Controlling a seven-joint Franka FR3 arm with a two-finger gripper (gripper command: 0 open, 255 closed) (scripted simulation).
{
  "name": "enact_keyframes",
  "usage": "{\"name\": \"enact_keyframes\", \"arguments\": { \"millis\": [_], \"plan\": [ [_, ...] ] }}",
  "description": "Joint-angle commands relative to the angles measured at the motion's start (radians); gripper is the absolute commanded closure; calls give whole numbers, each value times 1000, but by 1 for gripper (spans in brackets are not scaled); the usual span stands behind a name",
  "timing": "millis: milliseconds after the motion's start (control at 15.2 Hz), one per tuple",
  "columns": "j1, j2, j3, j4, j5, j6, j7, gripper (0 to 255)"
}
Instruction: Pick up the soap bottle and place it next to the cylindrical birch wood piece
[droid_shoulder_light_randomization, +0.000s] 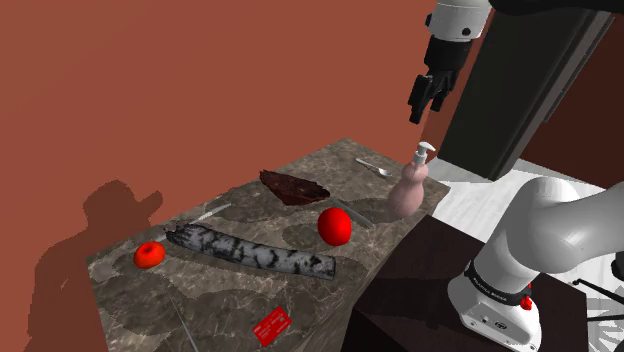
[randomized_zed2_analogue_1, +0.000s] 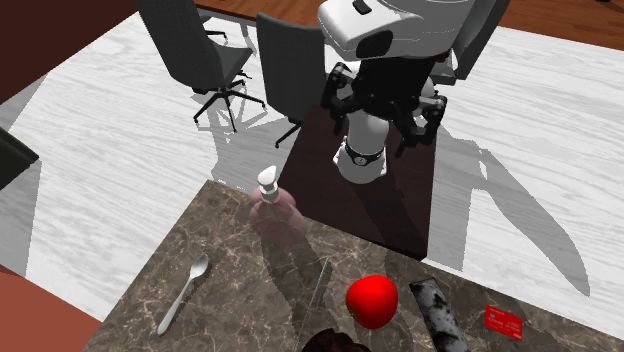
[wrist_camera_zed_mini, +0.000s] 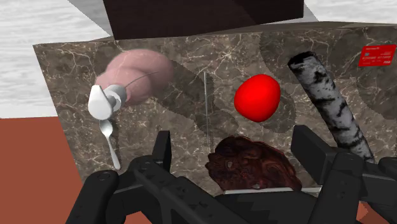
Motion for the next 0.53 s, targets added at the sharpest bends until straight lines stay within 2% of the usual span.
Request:
{"name": "enact_keyframes", "arguments": {
  "millis": [0,462],
  "plan": [
    [0,0,0,0,0,0,0,0],
    [-42,-22,-150,-150,-86,135,-135,0]
  ]
}}
